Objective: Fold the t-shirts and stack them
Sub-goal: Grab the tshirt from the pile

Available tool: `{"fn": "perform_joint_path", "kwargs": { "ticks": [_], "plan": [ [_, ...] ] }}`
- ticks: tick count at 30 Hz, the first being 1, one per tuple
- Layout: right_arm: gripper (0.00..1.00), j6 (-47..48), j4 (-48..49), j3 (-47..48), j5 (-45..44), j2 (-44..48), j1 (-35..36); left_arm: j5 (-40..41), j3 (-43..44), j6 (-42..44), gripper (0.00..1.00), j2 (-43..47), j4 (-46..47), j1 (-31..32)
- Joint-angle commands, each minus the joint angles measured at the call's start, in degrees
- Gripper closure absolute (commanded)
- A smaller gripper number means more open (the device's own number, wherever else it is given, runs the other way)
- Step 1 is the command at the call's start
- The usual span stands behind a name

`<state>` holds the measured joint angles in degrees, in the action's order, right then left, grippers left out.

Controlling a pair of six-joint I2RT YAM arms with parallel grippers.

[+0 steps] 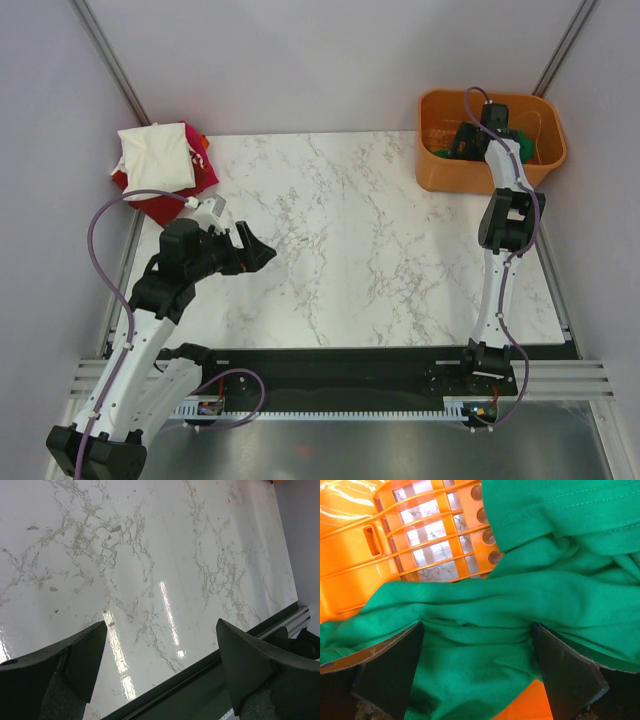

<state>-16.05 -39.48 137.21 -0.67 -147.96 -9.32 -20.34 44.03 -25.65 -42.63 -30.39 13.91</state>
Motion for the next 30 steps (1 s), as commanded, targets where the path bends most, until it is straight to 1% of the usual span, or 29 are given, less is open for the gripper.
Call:
{"fn": "perform_joint_path", "kwargs": {
  "ticks": [1,3,5,7,8,9,10,11,12,13,14,15,18,22,23,25,26,30],
  "plan": [
    [0.02,0.8,-6.3,0.8,2.1,-3.2,1.5,1.8,0.2,1.6,0.03,0.3,0.2,0.2],
    [0.02,1.0,-6.5,-0.8,5.2,-3.4,3.3,1.9,0.2,1.6,0.03,0.0,0.2,0.2],
    [0.08,1.4,-6.5,-1.4,7.5,-3.6,5.0,1.8,0.4,1.6,0.03,-0.4,0.2,0.1],
    [0.32,1.1,-6.1,-2.1,11.4,-3.8,8.3,1.8,0.4,1.7,0.03,-0.8,0.1,0.1],
    [0.43,0.9,-6.1,-2.1,13.0,-3.8,8.3,1.8,0.5,1.7,0.03,-0.6,0.0,0.1],
    [0.59,0.5,-5.0,-2.8,14.0,-3.7,8.9,2.0,0.4,1.7,0.03,-0.5,0.1,0.1],
    [0.68,-0.4,-4.2,-3.1,16.2,-3.6,8.9,2.1,0.4,1.7,0.03,-0.4,0.0,0.1],
    [0.76,-0.8,-3.2,-3.3,17.9,-3.5,10.5,2.1,0.4,1.7,0.03,-0.3,0.0,0.1],
    [0.97,-1.2,-0.3,-4.1,19.8,-2.9,10.7,2.2,0.4,1.6,0.04,0.1,-0.1,0.1],
    [1.00,-2.2,1.5,-4.7,23.1,-2.1,10.6,2.3,0.4,1.6,0.03,0.2,0.0,0.1],
    [1.00,-2.7,3.6,-5.5,24.4,0.1,10.6,2.3,0.4,1.6,0.04,0.3,0.0,0.1],
    [1.00,-3.5,8.4,-7.4,26.1,1.6,10.6,2.2,0.4,1.6,0.03,0.4,0.0,0.1],
    [1.00,-5.5,14.2,-6.5,28.7,7.5,10.4,2.3,0.4,1.6,0.03,0.6,-0.2,0.1],
    [1.00,-6.3,17.9,-3.4,28.1,15.8,10.2,2.6,0.4,1.6,0.03,1.3,-0.1,0.2],
    [1.00,-6.8,18.9,-3.6,27.7,19.6,10.0,2.6,0.4,1.6,0.03,1.4,-0.1,0.2],
    [1.00,-7.3,21.9,-4.8,28.1,23.4,9.8,2.8,0.4,1.6,0.03,1.8,-0.1,0.2],
    [1.00,-7.5,23.7,-6.3,28.2,27.1,9.8,2.7,0.4,1.6,0.03,1.9,-0.1,0.1],
    [1.00,-8.0,25.8,-10.3,28.2,34.6,9.7,2.7,0.4,1.6,0.04,2.1,-0.2,0.1]
  ]
}}
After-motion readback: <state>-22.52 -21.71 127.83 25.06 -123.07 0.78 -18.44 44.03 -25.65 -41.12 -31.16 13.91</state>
